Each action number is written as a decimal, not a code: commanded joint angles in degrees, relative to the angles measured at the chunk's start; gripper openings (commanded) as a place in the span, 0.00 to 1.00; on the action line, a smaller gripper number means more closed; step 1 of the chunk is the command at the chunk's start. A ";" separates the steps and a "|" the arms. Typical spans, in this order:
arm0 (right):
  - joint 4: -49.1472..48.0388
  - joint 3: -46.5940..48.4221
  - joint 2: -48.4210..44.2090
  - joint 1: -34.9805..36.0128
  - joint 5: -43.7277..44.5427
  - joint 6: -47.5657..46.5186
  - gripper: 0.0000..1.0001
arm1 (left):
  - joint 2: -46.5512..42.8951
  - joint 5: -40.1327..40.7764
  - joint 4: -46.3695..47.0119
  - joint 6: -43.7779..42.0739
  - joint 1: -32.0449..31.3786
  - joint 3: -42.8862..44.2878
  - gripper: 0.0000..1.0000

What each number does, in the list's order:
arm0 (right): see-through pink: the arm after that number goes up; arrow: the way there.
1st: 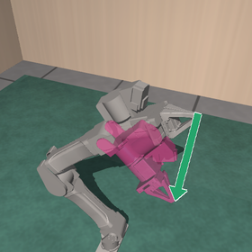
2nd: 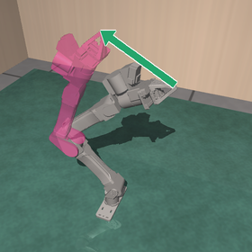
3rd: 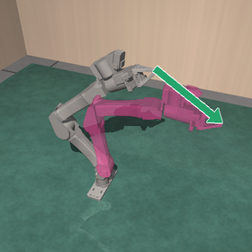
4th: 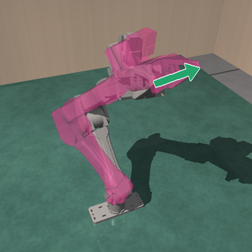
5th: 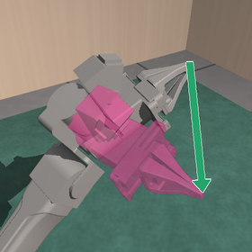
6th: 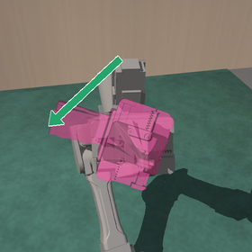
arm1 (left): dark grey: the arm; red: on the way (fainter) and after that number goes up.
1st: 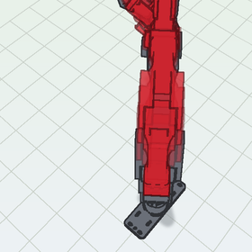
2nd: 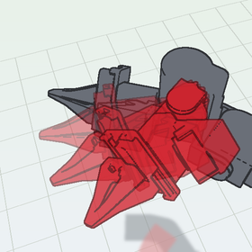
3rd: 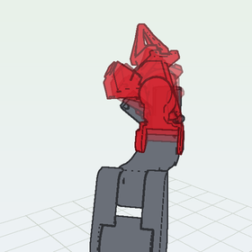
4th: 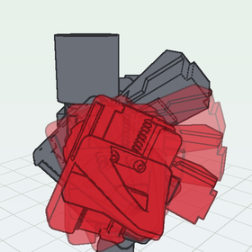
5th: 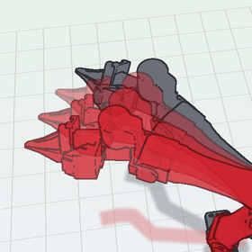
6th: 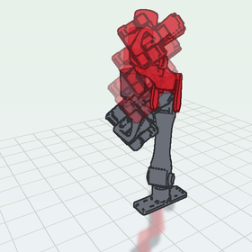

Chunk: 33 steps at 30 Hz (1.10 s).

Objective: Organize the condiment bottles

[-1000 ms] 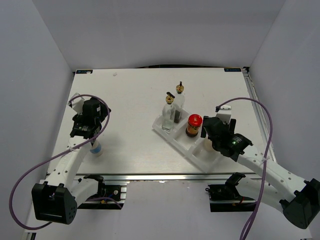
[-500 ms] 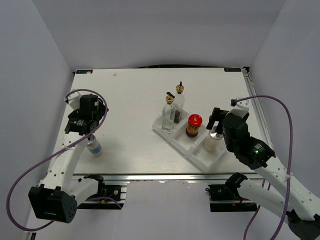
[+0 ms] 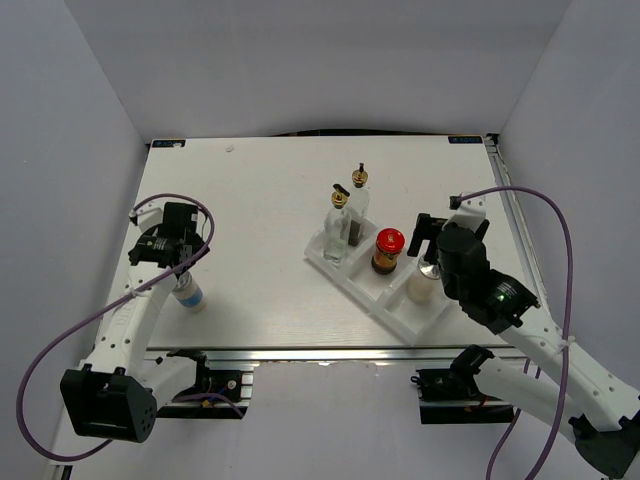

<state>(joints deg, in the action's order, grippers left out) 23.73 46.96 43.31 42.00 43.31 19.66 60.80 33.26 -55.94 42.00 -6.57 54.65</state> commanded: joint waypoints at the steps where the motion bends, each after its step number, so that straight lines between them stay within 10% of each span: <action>1: -1.58 -0.03 0.63 -0.16 1.87 -0.85 0.89 | 0.20 -1.52 -1.98 -0.16 0.42 -0.86 0.98; 15: -1.75 -0.64 1.08 -0.25 2.13 -0.68 0.89 | 0.55 -0.30 -4.88 -2.45 0.50 -1.92 0.94; 27: -0.78 -0.73 -1.82 -0.25 3.44 0.64 0.89 | -6.03 -19.88 5.05 -12.28 -0.28 2.30 0.16; 33: 0.26 -0.82 -3.41 -0.25 6.69 2.48 0.89 | -8.15 -22.91 13.58 -11.24 -15.64 2.12 0.05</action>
<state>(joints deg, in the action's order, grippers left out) 23.86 45.93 40.34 42.00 46.06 20.01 53.60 13.10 -49.23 30.72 -14.57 53.60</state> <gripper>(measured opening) 0.895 0.708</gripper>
